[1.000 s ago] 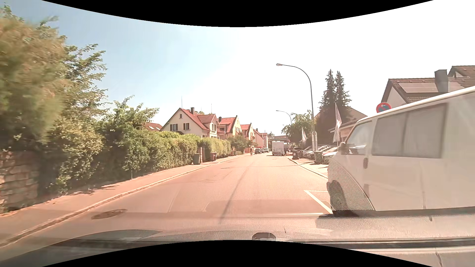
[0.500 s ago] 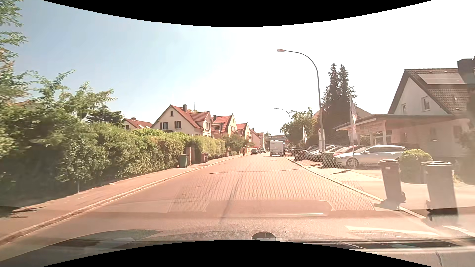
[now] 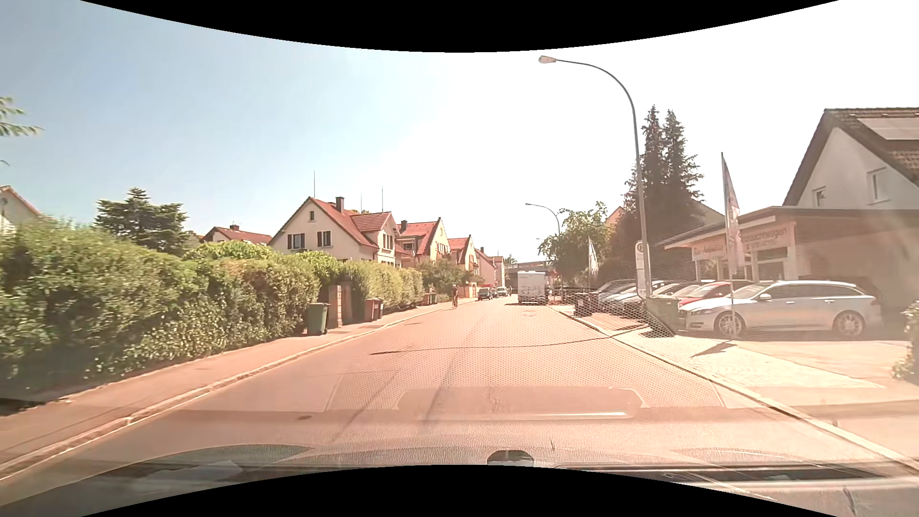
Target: Follow the waypoints while adhering to traffic rules and regulations
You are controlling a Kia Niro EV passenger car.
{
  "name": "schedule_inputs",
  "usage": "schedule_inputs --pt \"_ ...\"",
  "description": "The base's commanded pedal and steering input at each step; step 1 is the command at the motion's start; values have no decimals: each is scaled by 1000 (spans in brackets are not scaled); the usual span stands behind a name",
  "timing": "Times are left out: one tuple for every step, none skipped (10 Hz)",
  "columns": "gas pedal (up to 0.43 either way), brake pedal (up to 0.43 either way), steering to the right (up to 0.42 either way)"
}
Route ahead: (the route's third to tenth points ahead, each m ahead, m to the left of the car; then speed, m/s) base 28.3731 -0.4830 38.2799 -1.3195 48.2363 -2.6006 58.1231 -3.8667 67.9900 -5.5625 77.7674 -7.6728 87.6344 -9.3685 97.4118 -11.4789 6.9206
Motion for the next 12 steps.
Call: schedule_inputs --pt "87 0 23" --pt "87 0 22" --pt "87 0 21" --pt "87 0 21" --pt "87 0 20" --pt "87 0 17" --pt "87 0 16" --pt "87 0 15" --pt "87 0 14" --pt "87 0 14" --pt "87 0 12" --pt "87 0 10"
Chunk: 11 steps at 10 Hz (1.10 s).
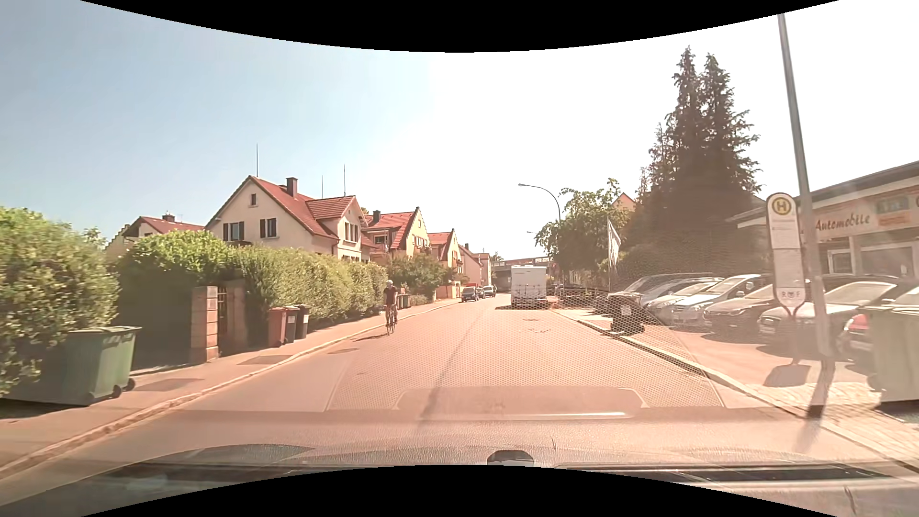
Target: Follow the waypoints while adhering to traffic rules and regulations
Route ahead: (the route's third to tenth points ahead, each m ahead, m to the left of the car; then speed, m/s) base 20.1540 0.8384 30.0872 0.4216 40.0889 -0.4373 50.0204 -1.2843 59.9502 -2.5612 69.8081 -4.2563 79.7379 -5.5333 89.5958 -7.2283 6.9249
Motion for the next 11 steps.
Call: schedule_inputs --pt "87 0 10" --pt "87 0 10" --pt "87 0 10" --pt "79 0 9" --pt "79 0 8" --pt "79 0 8" --pt "79 0 8" --pt "79 0 8" --pt "79 0 6" --pt "79 0 6" --pt "79 0 6"
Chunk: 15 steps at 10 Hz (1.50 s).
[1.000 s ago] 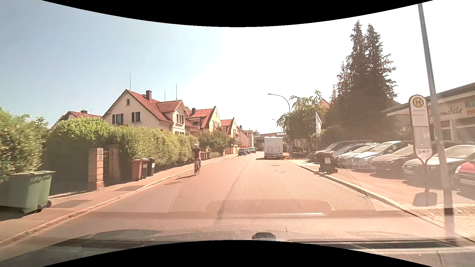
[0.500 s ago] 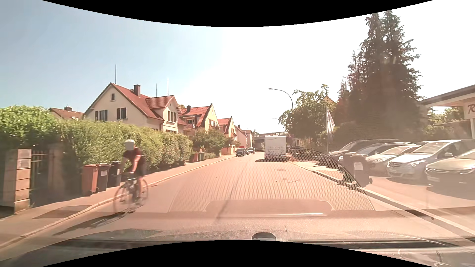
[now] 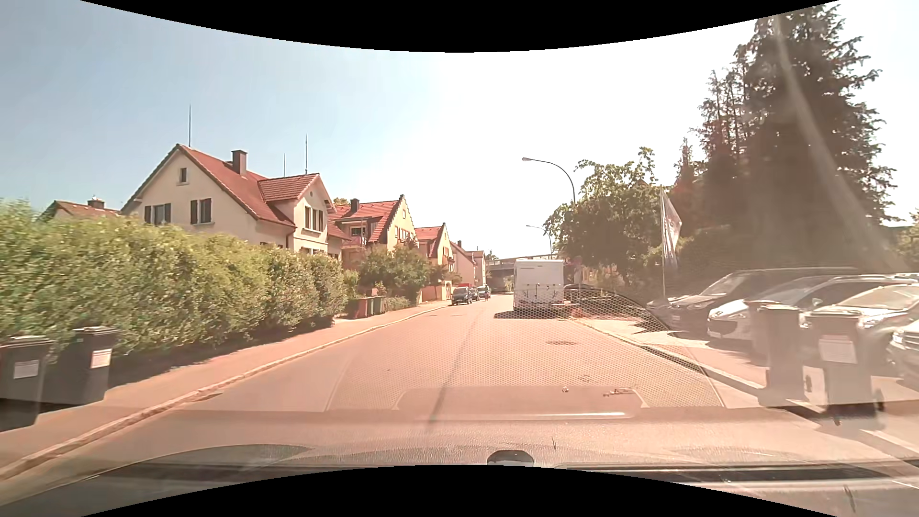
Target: Follow the waypoints while adhering to traffic rules and regulations
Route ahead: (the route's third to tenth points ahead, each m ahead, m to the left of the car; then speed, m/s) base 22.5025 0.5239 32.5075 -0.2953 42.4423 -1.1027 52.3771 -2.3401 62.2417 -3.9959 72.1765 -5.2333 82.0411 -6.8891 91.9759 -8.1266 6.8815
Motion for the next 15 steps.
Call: schedule_inputs --pt "79 0 7" --pt "79 0 6" --pt "79 0 6" --pt "79 0 4" --pt "79 0 4" --pt "79 0 4" --pt "79 0 4" --pt "79 0 3" --pt "79 0 2" --pt "79 0 2" --pt "79 0 2" --pt "79 0 2" --pt "79 0 2" --pt "79 0 3" --pt "79 0 2"
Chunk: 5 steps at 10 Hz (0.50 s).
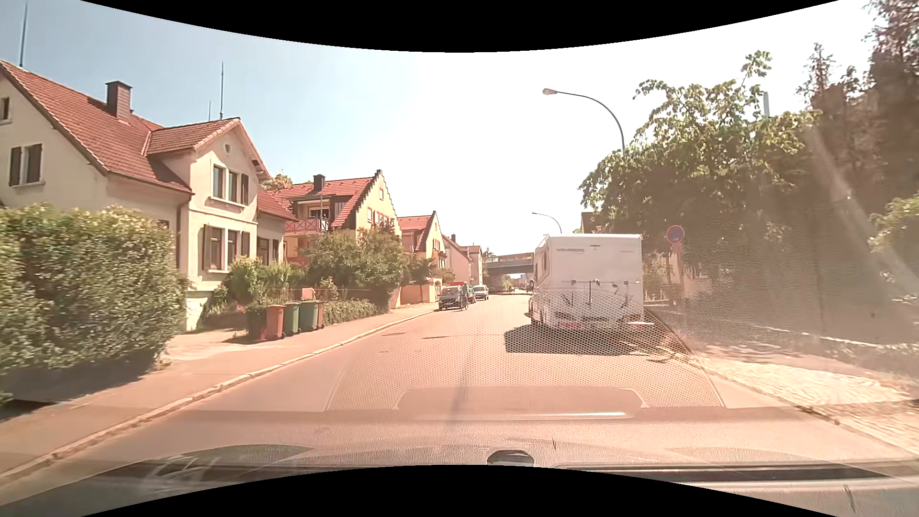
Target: Follow the waypoints while adhering to traffic rules and regulations
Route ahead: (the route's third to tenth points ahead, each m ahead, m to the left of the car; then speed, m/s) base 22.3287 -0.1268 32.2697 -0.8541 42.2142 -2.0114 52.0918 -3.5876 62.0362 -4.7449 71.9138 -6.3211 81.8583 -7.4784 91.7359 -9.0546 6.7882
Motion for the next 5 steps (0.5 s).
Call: schedule_inputs --pt "79 0 3" --pt "79 0 4" --pt "79 0 5" --pt "79 0 5" --pt "79 0 5"
